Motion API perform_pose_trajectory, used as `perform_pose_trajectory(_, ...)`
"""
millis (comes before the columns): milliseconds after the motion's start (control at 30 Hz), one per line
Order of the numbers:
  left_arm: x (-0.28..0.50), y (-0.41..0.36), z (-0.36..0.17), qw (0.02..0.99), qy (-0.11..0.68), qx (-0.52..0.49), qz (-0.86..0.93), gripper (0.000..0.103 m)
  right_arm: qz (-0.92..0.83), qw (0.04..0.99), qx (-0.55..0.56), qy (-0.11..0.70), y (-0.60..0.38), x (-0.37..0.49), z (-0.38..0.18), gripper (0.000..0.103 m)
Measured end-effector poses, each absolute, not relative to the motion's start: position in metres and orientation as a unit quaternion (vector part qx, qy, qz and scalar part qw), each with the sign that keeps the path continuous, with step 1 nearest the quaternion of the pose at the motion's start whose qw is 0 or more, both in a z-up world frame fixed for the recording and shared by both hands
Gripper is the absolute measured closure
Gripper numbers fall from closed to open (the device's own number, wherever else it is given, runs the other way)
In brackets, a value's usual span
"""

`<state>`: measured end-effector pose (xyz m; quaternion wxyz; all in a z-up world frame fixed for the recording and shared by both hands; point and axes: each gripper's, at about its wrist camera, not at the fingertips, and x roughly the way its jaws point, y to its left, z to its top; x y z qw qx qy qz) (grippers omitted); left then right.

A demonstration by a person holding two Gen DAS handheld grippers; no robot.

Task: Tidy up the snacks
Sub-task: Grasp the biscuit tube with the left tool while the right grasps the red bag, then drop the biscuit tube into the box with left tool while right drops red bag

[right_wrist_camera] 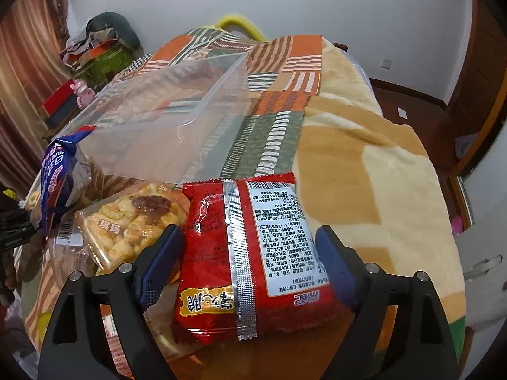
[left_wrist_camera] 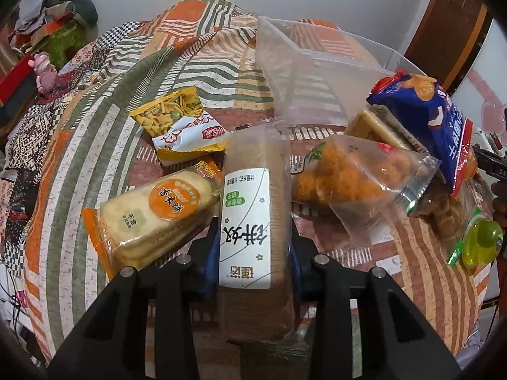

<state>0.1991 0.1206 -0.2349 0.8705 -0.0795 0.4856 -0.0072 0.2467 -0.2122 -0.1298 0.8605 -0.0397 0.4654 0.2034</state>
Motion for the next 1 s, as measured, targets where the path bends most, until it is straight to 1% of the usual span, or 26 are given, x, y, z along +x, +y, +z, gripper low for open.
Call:
perform_pose_trajectory(67, 0.197, 0.120, -0.232, 0.871, 0.484, -0.081, -0.007, 0.067, 0.204, 0.860, -0.040, 0.467, -0.212, 0.248, -0.130, 0.021)
perform_pose_trajectory(133, 0.194, 0.120, -0.227, 0.873, 0.480, -0.082, -0.006, 0.067, 0.198, 0.857, -0.051, 0.473, -0.209, 0.250, -0.132, 0.034)
perform_pose_trajectory(300, 0.186, 0.123, -0.209, 0.883, 0.462, -0.089, -0.002, 0.067, 0.193, 0.855, -0.054, 0.479, -0.210, 0.249, -0.134, 0.041)
perform_pose_trajectory(500, 0.178, 0.121, -0.179, 0.897, 0.434, -0.087, -0.004, 0.067, 0.174, 0.868, -0.039, 0.464, -0.217, 0.242, -0.123, 0.042)
perform_pose_trajectory(700, 0.186, 0.116, -0.152, 0.909, 0.408, -0.088, -0.011, 0.067, 0.162, 0.892, -0.032, 0.421, -0.225, 0.233, -0.088, 0.042)
perform_pose_trajectory(833, 0.198, 0.109, -0.131, 0.919, 0.384, -0.082, -0.018, 0.067, 0.174, 0.905, -0.032, 0.387, -0.220, 0.233, -0.062, 0.042)
perform_pose_trajectory(1000, 0.220, 0.099, -0.109, 0.929, 0.361, -0.075, -0.030, 0.067, 0.188, 0.914, -0.026, 0.359, -0.207, 0.238, -0.046, 0.042)
